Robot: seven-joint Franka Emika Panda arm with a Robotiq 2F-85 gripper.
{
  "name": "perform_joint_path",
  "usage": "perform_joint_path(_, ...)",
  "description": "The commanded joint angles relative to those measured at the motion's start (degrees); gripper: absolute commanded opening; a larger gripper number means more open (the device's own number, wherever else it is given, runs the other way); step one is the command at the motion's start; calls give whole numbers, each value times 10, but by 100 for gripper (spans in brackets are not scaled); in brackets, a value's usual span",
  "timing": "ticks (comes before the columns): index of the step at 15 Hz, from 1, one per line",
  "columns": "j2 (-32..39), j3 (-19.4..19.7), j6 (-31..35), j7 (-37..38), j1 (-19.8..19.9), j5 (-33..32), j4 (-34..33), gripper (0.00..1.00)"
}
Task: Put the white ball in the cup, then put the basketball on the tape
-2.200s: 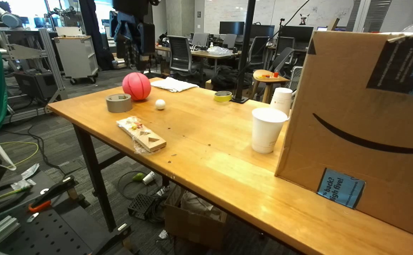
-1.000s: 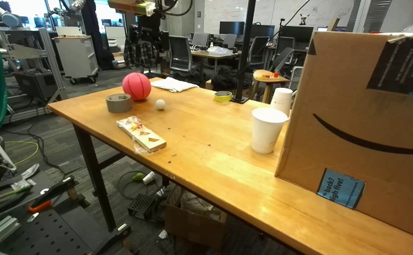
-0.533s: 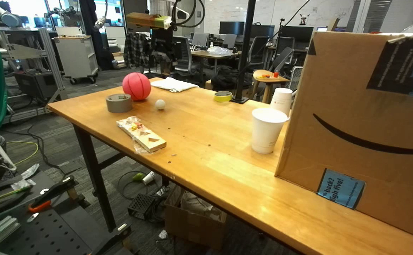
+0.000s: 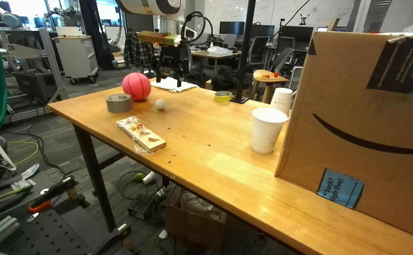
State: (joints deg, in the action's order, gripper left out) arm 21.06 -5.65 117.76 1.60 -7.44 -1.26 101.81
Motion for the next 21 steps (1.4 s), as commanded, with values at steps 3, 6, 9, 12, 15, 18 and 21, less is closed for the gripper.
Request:
perform_joint_path(3,22,2,3,-2,-5,-9,-7,100)
perform_joint_path(6,23,2,6,0,-6,-8,0,100)
perform_joint_path(9,24,0,8,4,-8,-6,5,100)
perform_joint_path(12,22,-4,13,8,-17,-9,13,100)
perform_joint_path(15,25,-8,14,13,-28,-11,17,100)
perform_joint_path(18,31,-11,12,16,-39,-12,14,100)
perform_joint_path(21,42,-11,8,17,-45,-13,5,100)
